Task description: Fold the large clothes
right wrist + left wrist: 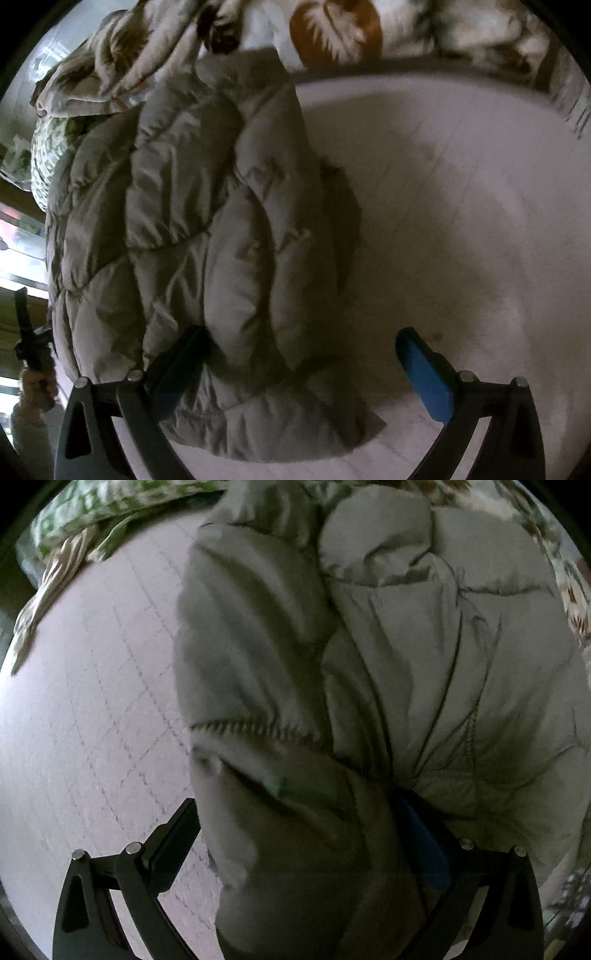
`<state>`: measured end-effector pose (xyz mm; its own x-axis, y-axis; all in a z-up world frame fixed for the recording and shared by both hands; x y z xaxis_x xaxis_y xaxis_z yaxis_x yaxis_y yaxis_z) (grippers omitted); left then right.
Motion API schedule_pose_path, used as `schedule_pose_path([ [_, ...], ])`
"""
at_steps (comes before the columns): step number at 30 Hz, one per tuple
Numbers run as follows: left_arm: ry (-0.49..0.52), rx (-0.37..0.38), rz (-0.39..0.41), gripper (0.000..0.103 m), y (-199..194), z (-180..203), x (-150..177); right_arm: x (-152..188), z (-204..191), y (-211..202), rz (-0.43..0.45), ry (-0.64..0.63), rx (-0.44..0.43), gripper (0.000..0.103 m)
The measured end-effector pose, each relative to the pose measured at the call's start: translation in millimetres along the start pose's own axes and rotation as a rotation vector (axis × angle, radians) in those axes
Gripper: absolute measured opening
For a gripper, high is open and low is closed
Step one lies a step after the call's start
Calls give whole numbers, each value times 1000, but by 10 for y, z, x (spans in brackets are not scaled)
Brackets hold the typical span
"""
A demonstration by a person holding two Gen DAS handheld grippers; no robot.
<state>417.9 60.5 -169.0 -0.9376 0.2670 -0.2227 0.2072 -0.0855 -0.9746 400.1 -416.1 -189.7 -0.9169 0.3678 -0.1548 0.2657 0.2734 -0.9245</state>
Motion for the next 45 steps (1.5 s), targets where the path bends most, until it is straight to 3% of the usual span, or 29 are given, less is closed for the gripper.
schedule_pose_path([
  [4,63,-47,-4,103,44,127,-93,-62,53,235,-59,15,-50,103],
  [10,61,-26,3,103,143,182,-203,-160,23,468,-107,-6,-71,103],
  [12,55,-21,4,103,166,171,-220,-164,-22,451,-100,-15,-75,94],
  [13,55,-22,5,103,172,179,-236,-160,-63,403,-97,-19,-130,69],
  [14,56,-22,5,103,172,185,-240,-146,-76,358,-88,-15,-167,57],
  [18,79,-13,37,88,135,176,-56,-71,-142,291,-38,-52,-150,47],
  [20,105,-15,57,67,50,237,-40,-51,-149,244,-14,-48,-151,42],
  [23,132,-44,90,52,-36,358,-21,4,-194,170,19,-60,-130,38],
  [29,109,-54,181,35,-255,376,21,159,-265,-46,77,-58,-121,33],
  [38,111,-58,305,31,-797,389,-82,267,-521,-627,193,-59,-188,29],
  [43,129,-55,353,30,-1113,504,-214,402,-460,-959,238,-80,-220,29],
  [45,136,-45,368,30,-1243,519,-199,339,-644,-924,253,-87,-235,29],
])
Point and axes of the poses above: each gripper's, at about its wrist camera, not at the fingertips, and y roughly the way its jaws point, z to its right, x to its underside, the point moved 2 cm from there along y, roughly the way its jaws point, and after that the axes turned 11 degrees about y, right-handed, at the moved point
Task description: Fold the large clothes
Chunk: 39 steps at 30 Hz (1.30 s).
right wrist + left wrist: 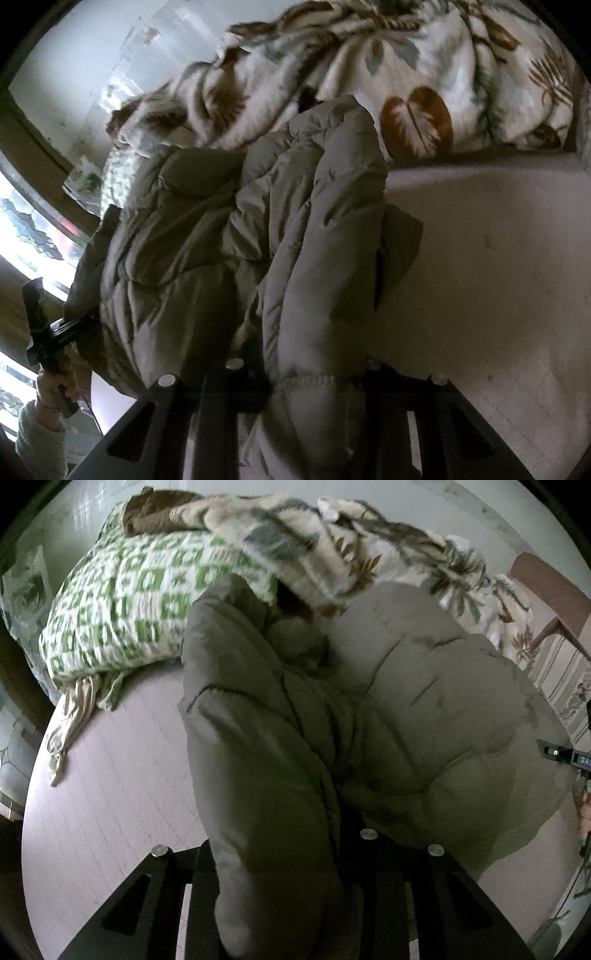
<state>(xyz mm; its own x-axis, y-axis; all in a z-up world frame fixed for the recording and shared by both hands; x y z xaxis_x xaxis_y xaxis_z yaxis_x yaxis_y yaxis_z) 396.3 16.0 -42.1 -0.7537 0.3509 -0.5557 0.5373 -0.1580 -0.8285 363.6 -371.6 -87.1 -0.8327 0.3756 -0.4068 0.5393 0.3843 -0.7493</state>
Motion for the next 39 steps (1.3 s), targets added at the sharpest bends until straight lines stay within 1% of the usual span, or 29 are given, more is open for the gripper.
schedule_pose_path([
  [2,9,8,10,30,-102,59,-7,10,-85,-101,15,-13,-17,29],
  [3,11,12,12,30,-151,84,-2,-97,-176,-29,20,-17,-23,29],
  [4,14,15,14,30,-197,87,3,-136,-238,-6,24,-23,-30,29],
  [6,16,20,24,30,-297,97,-54,-142,-283,-55,32,-32,-39,29],
  [8,8,33,31,30,-373,96,-35,-116,-336,-172,41,-42,-49,29],
  [10,12,35,40,30,-471,134,-20,-55,-364,-264,47,-50,-56,29],
  [15,22,56,60,30,-756,197,147,205,-425,-599,60,-69,-77,29],
  [20,32,67,63,30,-866,253,355,466,-383,-790,65,-76,-90,29],
  [24,35,72,48,30,-804,291,556,686,-291,-794,55,-71,-82,28],
  [28,30,56,37,30,-685,258,782,876,-100,-664,28,-49,-65,28],
  [35,-61,52,-52,32,-276,-5,1281,1115,395,-421,-23,52,-41,28],
  [39,-86,52,-65,33,-155,-43,1435,1188,540,-339,-38,79,-40,28],
])
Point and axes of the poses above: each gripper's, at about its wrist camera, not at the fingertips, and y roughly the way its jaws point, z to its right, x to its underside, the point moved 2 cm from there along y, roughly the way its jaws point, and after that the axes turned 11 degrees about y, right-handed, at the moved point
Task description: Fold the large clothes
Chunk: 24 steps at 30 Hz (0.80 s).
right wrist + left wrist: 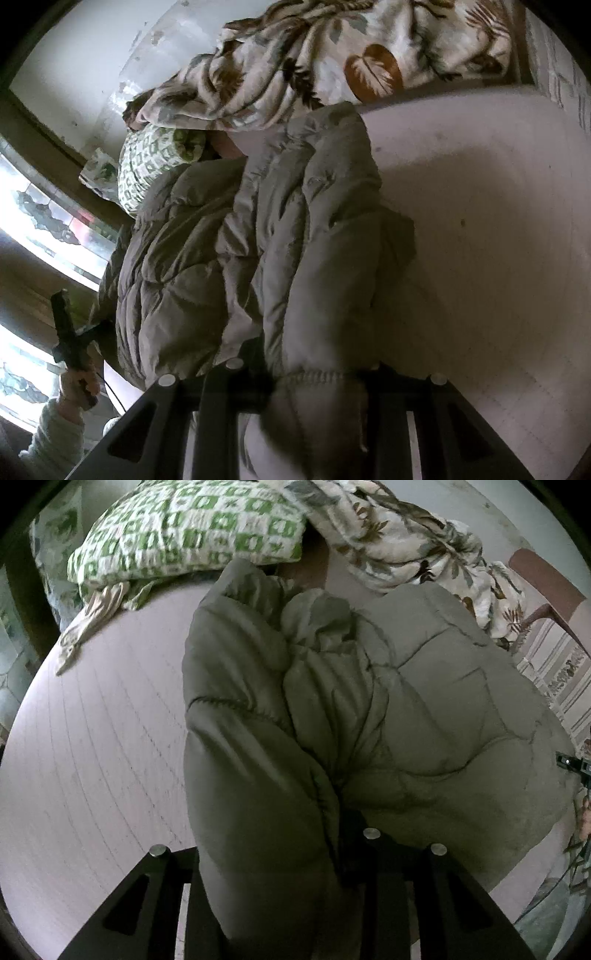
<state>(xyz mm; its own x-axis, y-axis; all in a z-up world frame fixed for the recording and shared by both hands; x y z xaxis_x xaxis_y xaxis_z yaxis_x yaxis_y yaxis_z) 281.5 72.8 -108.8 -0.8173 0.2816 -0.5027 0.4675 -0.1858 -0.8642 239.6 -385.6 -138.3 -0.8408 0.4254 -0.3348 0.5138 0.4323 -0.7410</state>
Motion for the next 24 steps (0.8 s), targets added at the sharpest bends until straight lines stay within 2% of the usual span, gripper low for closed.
schedule_pose_path([
  [24,68,-74,-17,40,123,107,103,4,68,243,-47,34,45,28],
])
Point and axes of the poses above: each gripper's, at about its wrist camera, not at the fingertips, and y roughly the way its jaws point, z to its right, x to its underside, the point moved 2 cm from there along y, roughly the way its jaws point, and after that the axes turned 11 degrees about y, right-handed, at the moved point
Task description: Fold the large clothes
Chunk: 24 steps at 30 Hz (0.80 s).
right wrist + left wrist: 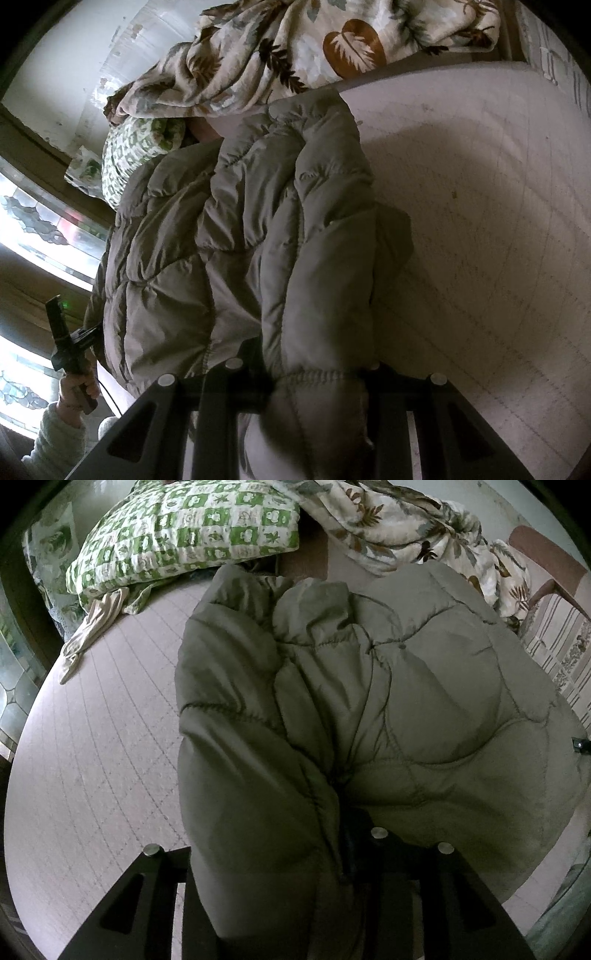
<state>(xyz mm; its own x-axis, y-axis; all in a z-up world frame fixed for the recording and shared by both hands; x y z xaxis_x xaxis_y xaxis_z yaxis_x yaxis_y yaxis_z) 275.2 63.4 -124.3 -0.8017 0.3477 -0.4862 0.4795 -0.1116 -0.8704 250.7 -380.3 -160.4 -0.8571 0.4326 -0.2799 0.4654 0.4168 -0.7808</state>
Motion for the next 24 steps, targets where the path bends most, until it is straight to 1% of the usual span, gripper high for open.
schedule_pose_path([
  [8,17,-25,2,44,31,50,38,0,58,141,-26,25,14,30],
  [12,44,-63,10,46,80,119,58,2,62,252,-37,29,34,34],
  [14,50,-84,16,48,102,161,71,10,83,322,-40,40,41,37],
  [18,61,-126,27,48,123,212,87,36,96,403,-28,74,36,40],
  [24,50,-143,41,50,107,252,122,83,122,425,-5,92,33,41],
])
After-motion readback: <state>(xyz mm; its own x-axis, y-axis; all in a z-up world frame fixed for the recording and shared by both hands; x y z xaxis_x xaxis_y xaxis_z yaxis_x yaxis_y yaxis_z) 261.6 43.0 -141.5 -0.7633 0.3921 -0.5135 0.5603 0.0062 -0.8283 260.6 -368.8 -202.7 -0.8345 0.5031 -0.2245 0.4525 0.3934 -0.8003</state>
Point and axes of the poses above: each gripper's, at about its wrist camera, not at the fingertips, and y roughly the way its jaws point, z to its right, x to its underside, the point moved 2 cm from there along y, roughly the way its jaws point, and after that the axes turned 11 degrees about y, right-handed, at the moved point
